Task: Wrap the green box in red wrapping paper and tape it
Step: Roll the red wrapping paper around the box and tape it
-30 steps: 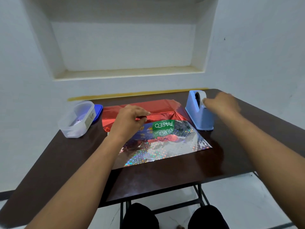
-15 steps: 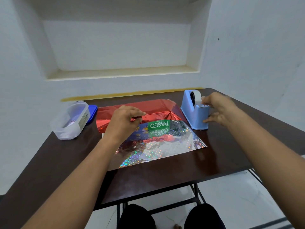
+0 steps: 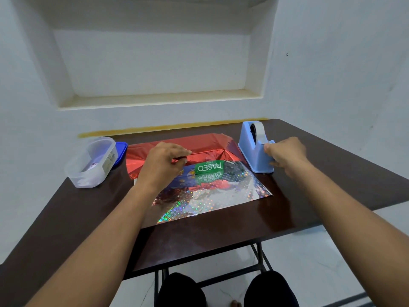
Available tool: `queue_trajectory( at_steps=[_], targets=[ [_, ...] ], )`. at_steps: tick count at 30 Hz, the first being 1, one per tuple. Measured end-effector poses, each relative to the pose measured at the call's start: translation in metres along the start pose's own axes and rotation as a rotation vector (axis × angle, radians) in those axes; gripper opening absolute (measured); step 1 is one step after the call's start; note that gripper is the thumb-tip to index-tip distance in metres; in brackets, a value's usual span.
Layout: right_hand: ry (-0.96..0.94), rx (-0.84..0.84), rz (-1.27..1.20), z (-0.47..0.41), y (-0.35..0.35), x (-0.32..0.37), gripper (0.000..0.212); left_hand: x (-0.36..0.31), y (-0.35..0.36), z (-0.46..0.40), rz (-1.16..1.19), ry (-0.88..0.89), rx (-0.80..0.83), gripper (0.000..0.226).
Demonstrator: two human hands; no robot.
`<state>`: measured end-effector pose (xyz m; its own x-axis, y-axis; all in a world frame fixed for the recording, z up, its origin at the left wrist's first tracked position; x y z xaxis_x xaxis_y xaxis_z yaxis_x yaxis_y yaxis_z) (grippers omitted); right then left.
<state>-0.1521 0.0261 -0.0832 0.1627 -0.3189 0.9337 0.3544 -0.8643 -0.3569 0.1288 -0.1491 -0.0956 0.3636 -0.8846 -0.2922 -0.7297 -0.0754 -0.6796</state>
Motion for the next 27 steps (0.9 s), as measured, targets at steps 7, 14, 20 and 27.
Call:
queue_trajectory(
  at_steps=[7,14,20,27],
  targets=[
    [-0.121,-0.024,0.299,0.01,-0.004,0.007,0.027,0.0,0.0,0.001,0.011,-0.022,0.005,0.025],
    [-0.233,-0.092,0.177,0.037,-0.014,0.006,0.02,0.001,0.002,0.0,-0.001,-0.007,0.008,0.025],
    [-0.363,0.106,-0.151,0.085,0.017,0.021,0.016,0.005,-0.005,0.0,-0.068,-0.046,0.073,0.036],
    [-0.383,0.299,-0.169,0.118,0.082,0.022,0.03,0.008,-0.022,-0.001,0.113,-0.146,0.13,0.05]
  ],
)
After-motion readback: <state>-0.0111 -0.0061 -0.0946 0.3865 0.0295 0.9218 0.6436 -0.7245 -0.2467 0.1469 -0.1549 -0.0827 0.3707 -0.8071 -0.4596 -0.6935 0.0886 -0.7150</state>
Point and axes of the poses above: each hand's wrist, its own z-axis away from the middle knuckle, its own y-axis out of the palm, x = y × z, the point moved 3 cm from there along -z, towards the middle knuckle, and after that the axes turned 2 degrees about -z, right-handed, at the moved point
